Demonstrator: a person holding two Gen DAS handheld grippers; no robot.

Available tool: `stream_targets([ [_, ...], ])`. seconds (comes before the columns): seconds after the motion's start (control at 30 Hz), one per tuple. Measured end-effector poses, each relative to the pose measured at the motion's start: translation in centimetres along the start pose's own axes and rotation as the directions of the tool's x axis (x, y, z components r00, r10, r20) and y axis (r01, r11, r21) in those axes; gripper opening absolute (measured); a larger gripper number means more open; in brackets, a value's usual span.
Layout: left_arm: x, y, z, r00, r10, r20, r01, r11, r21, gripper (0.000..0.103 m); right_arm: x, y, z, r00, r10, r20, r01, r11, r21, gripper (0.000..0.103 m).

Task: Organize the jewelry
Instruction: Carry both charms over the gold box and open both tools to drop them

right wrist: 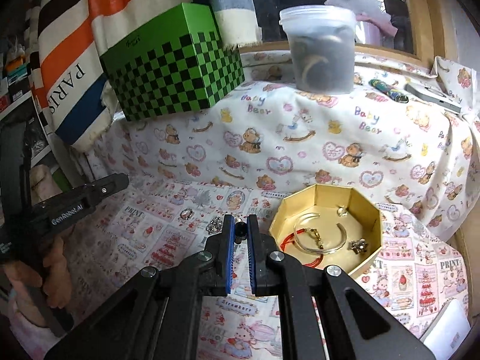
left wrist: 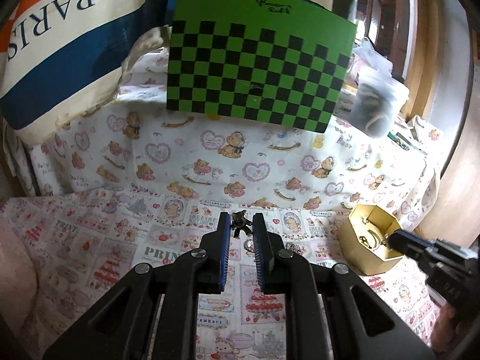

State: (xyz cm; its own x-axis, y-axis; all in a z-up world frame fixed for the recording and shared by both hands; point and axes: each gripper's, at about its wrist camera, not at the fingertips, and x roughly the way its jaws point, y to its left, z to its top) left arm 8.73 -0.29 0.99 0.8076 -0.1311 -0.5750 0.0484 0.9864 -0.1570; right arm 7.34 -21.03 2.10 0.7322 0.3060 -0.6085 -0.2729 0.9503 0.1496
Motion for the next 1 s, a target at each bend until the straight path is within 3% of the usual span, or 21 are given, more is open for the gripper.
stream_targets([
  [0.27, 0.2, -0.9, -0.1, 1.0, 0.004, -0.006, -0.004, 0.999, 0.041, 0.014, -2.0, -0.3, 0.4, 0.999, 0.003, 0.053, -0.003, 1.0, 0.012, 0.009],
  [0.43, -0.1, -3.8, 1.4, 0.995, -0.085, -0.046, 0.088, 0.993, 0.076, 0.014, -2.7, -2.0, 0.9, 0.997, -0.018, 0.075, 0.013, 0.998, 0.064, 0.009],
  [0.63, 0.8, -9.1, 3.0, 0.978, -0.193, -0.077, 0.203, 0.967, 0.152, 0.014, -2.5, -4.2, 1.0, 0.989, -0.117, 0.086, 0.109, 0.99, 0.089, 0.009],
  [0.73, 2.3, -11.1, 3.2, 0.953, -0.27, -0.136, 0.287, 0.949, 0.128, 0.014, -1.9, -6.4, 1.0, 0.995, -0.084, 0.049, 0.074, 0.981, 0.18, 0.009],
  [0.77, 2.9, -11.6, 3.2, 0.947, -0.282, -0.157, 0.301, 0.946, 0.117, 0.014, -1.8, -6.9, 0.9, 0.994, -0.098, 0.045, 0.087, 0.977, 0.193, 0.009],
  [0.83, 4.8, -12.4, 2.9, 0.917, -0.32, -0.24, 0.345, 0.936, 0.072, 0.014, -1.7, -7.6, 0.9, 0.99, -0.139, 0.037, 0.129, 0.971, 0.201, 0.009],
  [0.9, 6.7, -12.5, 2.4, 0.89, -0.339, -0.306, 0.357, 0.934, 0.003, 0.014, -1.6, -8.6, 0.8, 0.99, -0.139, 0.018, 0.131, 0.965, 0.228, 0.009],
  [1.0, 8.0, -12.8, 1.8, 0.869, -0.357, -0.344, 0.371, 0.928, -0.027, 0.014, -0.8, -9.8, 0.4, 0.992, -0.122, -0.032, 0.126, 0.952, 0.278, 0.009],
])
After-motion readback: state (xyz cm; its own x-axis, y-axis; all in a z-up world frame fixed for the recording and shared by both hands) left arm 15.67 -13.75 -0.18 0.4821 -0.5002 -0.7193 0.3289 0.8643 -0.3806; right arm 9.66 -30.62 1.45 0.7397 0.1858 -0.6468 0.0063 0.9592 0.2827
